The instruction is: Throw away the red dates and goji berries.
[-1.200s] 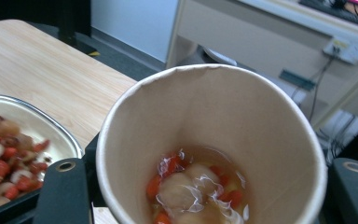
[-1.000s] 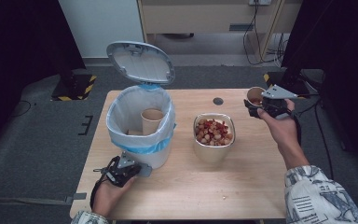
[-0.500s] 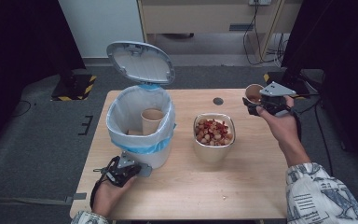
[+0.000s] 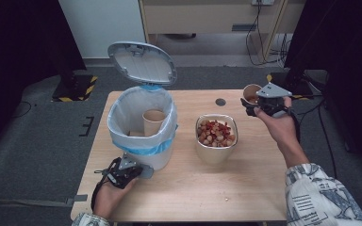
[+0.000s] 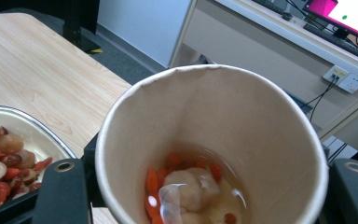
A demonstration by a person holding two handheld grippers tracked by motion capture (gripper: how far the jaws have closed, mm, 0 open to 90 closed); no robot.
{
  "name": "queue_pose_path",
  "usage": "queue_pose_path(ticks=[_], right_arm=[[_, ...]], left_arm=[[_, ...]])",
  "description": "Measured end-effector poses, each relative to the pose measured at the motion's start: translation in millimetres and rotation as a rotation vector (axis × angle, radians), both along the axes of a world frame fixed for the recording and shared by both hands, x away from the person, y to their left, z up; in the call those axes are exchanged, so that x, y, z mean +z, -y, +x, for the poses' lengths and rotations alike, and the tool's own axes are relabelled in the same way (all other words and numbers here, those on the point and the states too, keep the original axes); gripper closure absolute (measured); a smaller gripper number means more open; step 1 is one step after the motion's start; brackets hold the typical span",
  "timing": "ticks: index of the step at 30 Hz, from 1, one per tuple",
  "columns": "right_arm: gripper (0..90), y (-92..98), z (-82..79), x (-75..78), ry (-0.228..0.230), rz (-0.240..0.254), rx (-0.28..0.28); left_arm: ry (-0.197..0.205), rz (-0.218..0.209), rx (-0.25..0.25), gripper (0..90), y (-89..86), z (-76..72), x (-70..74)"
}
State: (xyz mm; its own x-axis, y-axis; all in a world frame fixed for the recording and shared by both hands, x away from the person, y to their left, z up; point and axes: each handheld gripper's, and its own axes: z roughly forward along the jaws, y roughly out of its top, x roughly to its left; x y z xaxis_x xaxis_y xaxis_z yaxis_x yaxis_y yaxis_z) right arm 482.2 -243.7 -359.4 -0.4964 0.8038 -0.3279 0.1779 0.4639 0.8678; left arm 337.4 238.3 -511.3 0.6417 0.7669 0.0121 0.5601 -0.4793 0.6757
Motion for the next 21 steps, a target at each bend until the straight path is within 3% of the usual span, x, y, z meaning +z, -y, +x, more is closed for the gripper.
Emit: queue_pose_path(ticks=[4, 7, 13, 21], right_arm=[[30.4, -9.7, -2.1, 1.1, 0.015, -0.018, 0.048], [30.3, -10.1, -1.6, 2.9, 0.018, -0.024, 0.033], [30.3, -15.5, -4.5, 5.3, 0.029, -0.038, 0.058], [30.3, -24.0, -8.7, 10.6, 0.077, -0.126, 0.085]], left_arm=[[-0.001, -0.001, 0.001, 89.8, 0.0, 0.0, 0.0], [0.000, 0.000, 0.001, 89.8, 0.0, 0.0, 0.0], [0.000, -0.001, 0.001, 89.8, 0.0, 0.0, 0.0], [0.000, -0.001, 0.002, 89.9, 0.1, -0.1, 0.0]])
